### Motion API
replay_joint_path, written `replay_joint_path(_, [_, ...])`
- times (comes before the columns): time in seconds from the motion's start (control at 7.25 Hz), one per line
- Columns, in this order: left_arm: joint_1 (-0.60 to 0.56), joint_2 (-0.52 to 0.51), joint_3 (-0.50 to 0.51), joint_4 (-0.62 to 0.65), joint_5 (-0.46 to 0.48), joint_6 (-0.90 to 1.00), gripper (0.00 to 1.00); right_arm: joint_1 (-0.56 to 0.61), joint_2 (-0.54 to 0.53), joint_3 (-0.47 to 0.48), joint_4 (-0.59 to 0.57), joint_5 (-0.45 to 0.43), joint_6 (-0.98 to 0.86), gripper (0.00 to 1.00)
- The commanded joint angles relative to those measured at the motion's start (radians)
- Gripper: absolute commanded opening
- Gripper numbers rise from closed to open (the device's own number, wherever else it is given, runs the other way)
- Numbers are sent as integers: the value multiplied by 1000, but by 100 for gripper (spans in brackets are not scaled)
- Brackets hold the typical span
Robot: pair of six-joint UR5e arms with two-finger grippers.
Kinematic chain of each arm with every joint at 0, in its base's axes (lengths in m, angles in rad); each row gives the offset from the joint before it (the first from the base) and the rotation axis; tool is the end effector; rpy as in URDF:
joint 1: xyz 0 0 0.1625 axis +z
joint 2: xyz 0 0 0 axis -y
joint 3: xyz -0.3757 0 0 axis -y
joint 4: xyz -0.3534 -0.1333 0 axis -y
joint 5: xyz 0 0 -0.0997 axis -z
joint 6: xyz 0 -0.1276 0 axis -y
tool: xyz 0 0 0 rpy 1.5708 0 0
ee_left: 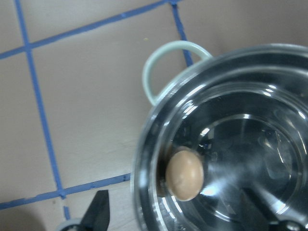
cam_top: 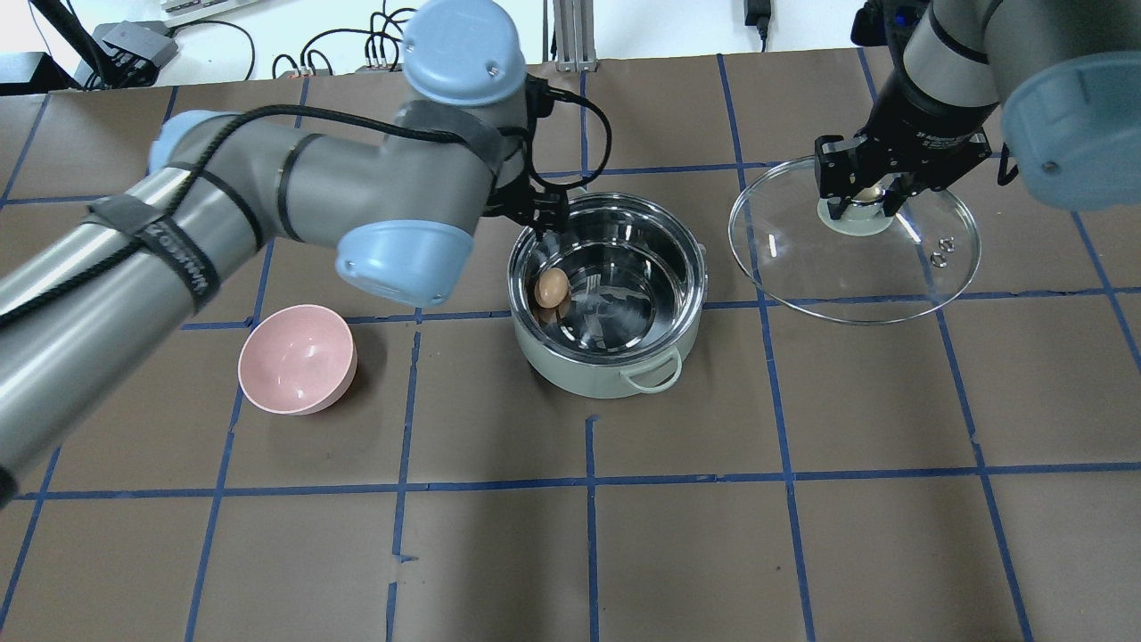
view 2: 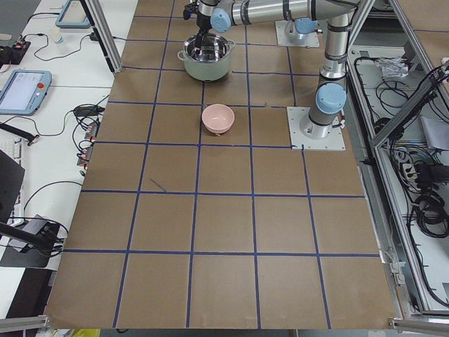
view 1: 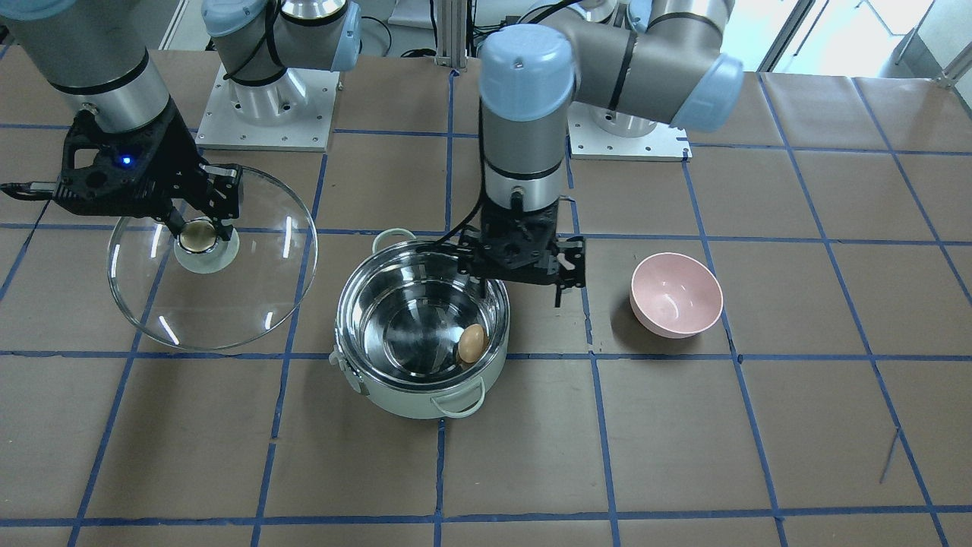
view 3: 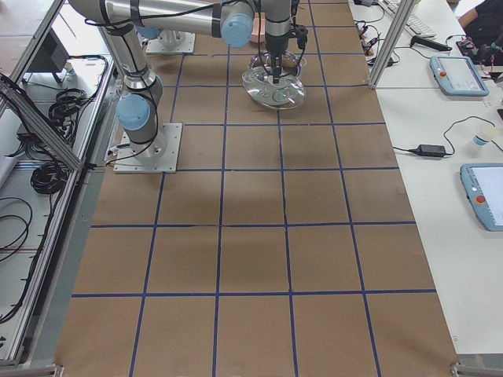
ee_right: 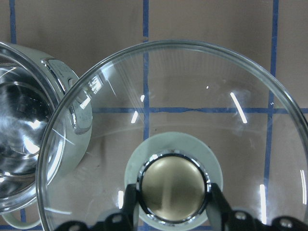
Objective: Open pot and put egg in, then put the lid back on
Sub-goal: 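Open the left gripper to release the egg into the pot and withdraw, then move the glass lid with the right gripper back over the pot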
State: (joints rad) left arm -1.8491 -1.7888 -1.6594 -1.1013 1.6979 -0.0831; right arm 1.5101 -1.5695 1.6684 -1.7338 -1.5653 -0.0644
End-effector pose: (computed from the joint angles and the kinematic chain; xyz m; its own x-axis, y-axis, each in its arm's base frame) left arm -0.2602 -0.4842 0.3139 -0.9786 0.1731 -0.1112 0.1905 0.9665 -0.1720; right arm 0.1059 -0.4671 0.3824 -1.0000 -0.0039 -0.0014 -0.0038 0.9979 -0.0643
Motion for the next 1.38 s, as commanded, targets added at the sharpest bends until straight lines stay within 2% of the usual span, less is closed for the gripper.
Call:
replay_joint_path(0.0, [159,122,-5,-176,-44,31,99,28,-4,-7,-6,25,41,39])
replay_joint_path(0.28, [294,222,26,-335,-112,31,100,124,-3,-7,-18,30,192,39])
replay_joint_path(0.55, [353,304,50,-448,-115,31,100,258,41,-7,-120,30,360,38])
replay_joint_path(0.69, [373,296,117,-588,-115,37,100,309,61,-6,-174,30,394,38])
replay_joint_path(0.97, [372,256,197,-635,-113,39,100,355,129,-6,-284,33,414,38])
replay_joint_path(1.24, [370,278,185,-666,-118,40,100,377,169,-2,-332,33,413,37])
